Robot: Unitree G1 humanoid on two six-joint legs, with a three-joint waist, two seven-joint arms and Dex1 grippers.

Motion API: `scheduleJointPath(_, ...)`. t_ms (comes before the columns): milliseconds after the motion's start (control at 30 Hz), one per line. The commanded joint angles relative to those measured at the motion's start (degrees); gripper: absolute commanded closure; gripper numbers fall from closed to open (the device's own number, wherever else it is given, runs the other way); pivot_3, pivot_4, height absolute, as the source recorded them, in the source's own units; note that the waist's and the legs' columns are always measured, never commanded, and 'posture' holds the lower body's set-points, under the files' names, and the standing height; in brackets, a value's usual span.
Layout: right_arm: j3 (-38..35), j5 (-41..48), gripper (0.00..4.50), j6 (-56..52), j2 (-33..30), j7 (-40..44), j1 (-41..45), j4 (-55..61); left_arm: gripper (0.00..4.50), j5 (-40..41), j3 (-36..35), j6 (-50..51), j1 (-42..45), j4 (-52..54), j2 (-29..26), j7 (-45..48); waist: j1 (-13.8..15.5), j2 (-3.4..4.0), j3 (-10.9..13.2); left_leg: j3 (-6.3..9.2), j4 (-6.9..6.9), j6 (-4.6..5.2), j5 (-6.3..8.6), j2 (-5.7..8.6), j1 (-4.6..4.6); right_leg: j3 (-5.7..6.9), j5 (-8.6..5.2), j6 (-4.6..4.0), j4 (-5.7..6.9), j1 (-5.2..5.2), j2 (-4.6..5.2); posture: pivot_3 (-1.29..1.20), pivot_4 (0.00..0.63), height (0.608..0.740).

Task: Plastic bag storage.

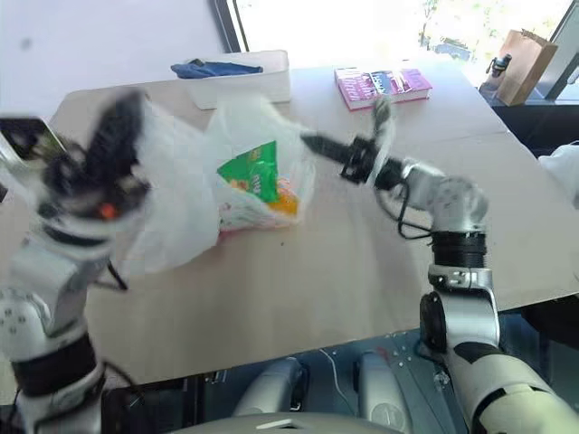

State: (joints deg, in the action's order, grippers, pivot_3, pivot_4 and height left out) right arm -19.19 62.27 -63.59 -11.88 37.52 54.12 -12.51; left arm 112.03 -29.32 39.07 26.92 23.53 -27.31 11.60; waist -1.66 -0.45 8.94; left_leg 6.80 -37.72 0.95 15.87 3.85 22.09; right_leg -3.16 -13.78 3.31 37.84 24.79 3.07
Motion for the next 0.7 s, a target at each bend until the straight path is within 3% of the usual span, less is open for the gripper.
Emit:
scheduleJointPath(33, -8.9, 14.5, 4.42, -1.1, 0.3, -8.3, 8.6, 0.2, 4.50, 1.0, -5.2, -5.3, 17.6, -12.4, -3.3, -6.8, -0.2, -0.13, 0.0, 0.10, -0.10, 0.00, 0.00, 0.00, 0.08, 0.09, 0.00, 0.00, -0.01, 0.01, -0.03, 0.00, 0.150, 0.740)
scheduleJointPath(100, -10.8, 16.5, 4.42, 1.3, 0.4, -13.2, 13.6, -1.7, 4.50, -0.6, -5.1, -6.8, 25.1, -20.9, -7.0, -6.6, -0.9, -0.10, 0.0, 0.08, -0.26, -0.01, 0.01, 0.05, 0.20, 0.03, 0.01, 0.01, 0.06, 0.10, 0.01, 0.00, 0.150, 0.740)
scheduleJointPath(167, -11.5, 13.9, 4.42, 5.0, -0.8, -17.0, 18.9, -5.0, 4.50, -9.4, -2.4, -7.9, 31.3, -29.8, -9.8, -3.5, -1.2, -0.08, 0.0, 0.00, -0.24, 0.01, 0.03, 0.11, 0.22, -0.07, 0.01, 0.02, 0.05, 0.20, 0.06, 0.00, 0.150, 0.740)
scheduleJointPath(333, -11.2, 11.2, 4.42, 6.3, -7.9, -17.8, 26.4, -8.4, 4.50, -24.0, 3.3, -7.5, 42.5, -46.0, -9.9, 3.0, -0.6, -0.09, 0.0, 0.20, -0.42, 0.00, 0.01, 0.28, 0.84, 0.21, 0.01, 0.02, 0.14, 0.65, 0.07, 0.00, 0.150, 0.740)
scheduleJointPath(533, -12.1, 13.0, 4.42, 3.1, -15.9, -19.7, 24.8, -3.5, 4.50, -30.9, 4.9, -3.7, 42.0, -44.6, -7.1, 8.4, -1.1, -0.09, 0.0, 0.37, -0.57, 0.03, 0.00, 0.49, 1.39, 0.53, 0.01, 0.02, 0.14, 1.11, 0.62, 0.00, 0.150, 0.740)
scheduleJointPath(700, -12.6, 19.7, 4.42, -1.4, -18.5, -26.0, 15.1, 9.0, 4.50, -32.0, 3.0, 0.4, 36.2, -39.7, -7.2, 7.3, -2.7, -0.07, 0.0, 0.50, -0.60, 0.01, 0.00, 0.45, 1.69, 0.61, 0.01, 0.02, 0.20, 1.42, 0.66, 0.00, 0.150, 0.740)
